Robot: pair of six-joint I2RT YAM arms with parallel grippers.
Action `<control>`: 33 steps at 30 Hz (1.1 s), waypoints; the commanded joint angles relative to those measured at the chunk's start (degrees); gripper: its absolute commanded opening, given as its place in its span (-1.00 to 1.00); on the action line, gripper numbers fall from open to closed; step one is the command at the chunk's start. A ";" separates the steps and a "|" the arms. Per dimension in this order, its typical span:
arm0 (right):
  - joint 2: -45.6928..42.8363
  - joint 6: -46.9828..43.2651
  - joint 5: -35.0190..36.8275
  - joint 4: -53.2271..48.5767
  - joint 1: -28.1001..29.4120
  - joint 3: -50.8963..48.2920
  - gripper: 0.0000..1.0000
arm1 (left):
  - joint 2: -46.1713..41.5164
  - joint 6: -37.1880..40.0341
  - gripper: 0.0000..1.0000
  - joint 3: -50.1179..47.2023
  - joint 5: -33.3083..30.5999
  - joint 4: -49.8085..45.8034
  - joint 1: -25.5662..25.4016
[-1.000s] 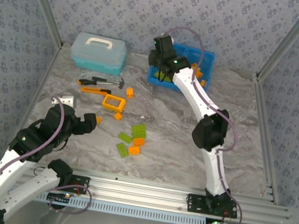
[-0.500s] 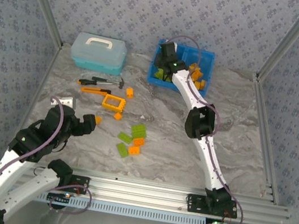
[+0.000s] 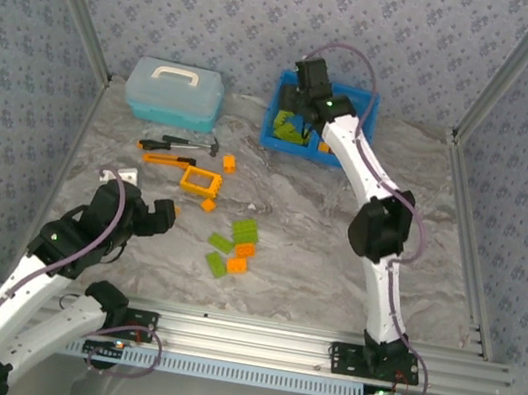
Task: Sort the legos into containers by color
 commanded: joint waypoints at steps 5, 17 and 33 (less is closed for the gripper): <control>-21.39 -7.02 -3.53 -5.28 12.62 -29.61 0.49 | 0.51 2.18 0.98 -0.55 0.72 2.60 0.28; -18.02 10.13 -1.31 -7.24 25.29 -42.61 1.00 | 1.65 1.88 0.99 -1.66 2.51 4.73 0.31; -1.48 12.90 -1.59 -5.66 24.52 -35.47 0.79 | 1.05 1.22 0.98 -1.70 1.85 3.81 0.28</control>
